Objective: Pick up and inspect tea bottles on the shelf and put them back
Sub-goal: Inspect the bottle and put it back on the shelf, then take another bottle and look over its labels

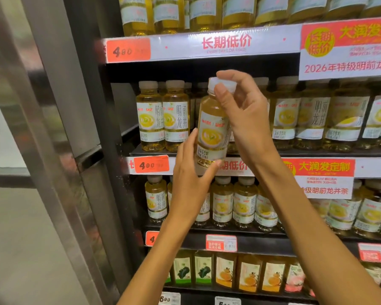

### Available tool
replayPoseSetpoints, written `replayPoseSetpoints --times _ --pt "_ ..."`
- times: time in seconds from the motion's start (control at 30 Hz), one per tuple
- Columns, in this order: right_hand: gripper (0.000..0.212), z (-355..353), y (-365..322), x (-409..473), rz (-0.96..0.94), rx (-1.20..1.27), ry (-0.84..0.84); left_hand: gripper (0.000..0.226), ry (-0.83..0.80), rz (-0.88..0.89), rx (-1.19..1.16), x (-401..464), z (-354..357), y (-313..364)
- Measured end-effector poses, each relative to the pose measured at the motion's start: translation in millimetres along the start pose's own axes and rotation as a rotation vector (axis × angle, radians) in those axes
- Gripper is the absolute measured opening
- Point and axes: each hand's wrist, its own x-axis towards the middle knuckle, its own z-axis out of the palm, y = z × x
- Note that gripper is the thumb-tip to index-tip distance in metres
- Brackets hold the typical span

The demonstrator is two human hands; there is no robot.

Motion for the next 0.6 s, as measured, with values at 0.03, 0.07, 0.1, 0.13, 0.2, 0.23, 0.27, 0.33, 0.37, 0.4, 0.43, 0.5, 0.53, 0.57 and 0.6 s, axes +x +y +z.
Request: replayPoseSetpoints --times 0.03,0.07,0.1,0.13,0.2,0.23,0.27,0.33,0.37,0.4,0.43,0.5,0.53,0.57,0.6 --pt "0.023 1.5 3.6 2.7 0.006 -0.004 -0.006 0.072 0.027 -0.017 -0.017 3.5 1.0 -1.5" --pt "0.024 3.0 7.2 5.5 0.011 -0.008 -0.012 0.07 0.047 -0.038 -0.045 6.8 1.6 -2.8" --pt "0.025 4.3 10.7 8.2 0.017 -0.018 -0.011 0.068 0.056 -0.055 -0.07 9.4 1.8 -4.0" --pt "0.026 4.8 13.8 11.0 0.022 -0.034 -0.005 0.067 0.059 -0.065 -0.084 11.2 1.8 -5.1" --pt "0.027 3.7 18.9 16.5 0.019 -0.088 -0.005 0.067 0.063 -0.078 -0.097 13.0 2.0 -6.7" --pt "0.027 2.4 21.0 18.8 0.005 -0.124 -0.017 0.067 0.07 -0.084 -0.103 13.2 2.3 -7.0" --pt "0.028 0.7 23.2 20.4 -0.015 -0.172 -0.034 0.066 0.078 -0.085 -0.105 13.5 2.6 -7.2" --pt "0.03 -4.2 27.0 23.2 -0.055 -0.279 -0.069 0.066 0.096 -0.084 -0.101 15.4 3.1 -7.7" --pt "0.033 -7.5 28.5 24.7 -0.065 -0.332 -0.084 0.066 0.105 -0.085 -0.095 16.9 3.3 -7.9" --pt "0.036 -10.8 30.1 26.3 -0.072 -0.391 -0.098 0.067 0.115 -0.088 -0.086 18.9 3.7 -8.3" --pt "0.039 -14.5 31.5 27.8 -0.078 -0.457 -0.11 0.068 0.127 -0.093 -0.07 20.8 4.3 -9.0" --pt "0.045 -20.5 33.8 30.4 -0.099 -0.596 -0.121 0.069 0.152 -0.102 -0.019 23.4 6.1 -11.0" --pt "0.047 -22.7 34.7 31.8 -0.116 -0.659 -0.114 0.07 0.166 -0.099 0.015 24.0 7.4 -11.8" --pt "0.048 -24.0 35.2 33.3 -0.131 -0.712 -0.1 0.07 0.178 -0.093 0.054 24.4 8.6 -12.4" --pt "0.049 -24.6 35.7 34.9 -0.143 -0.756 -0.085 0.07 0.188 -0.086 0.098 24.7 9.7 -12.9"
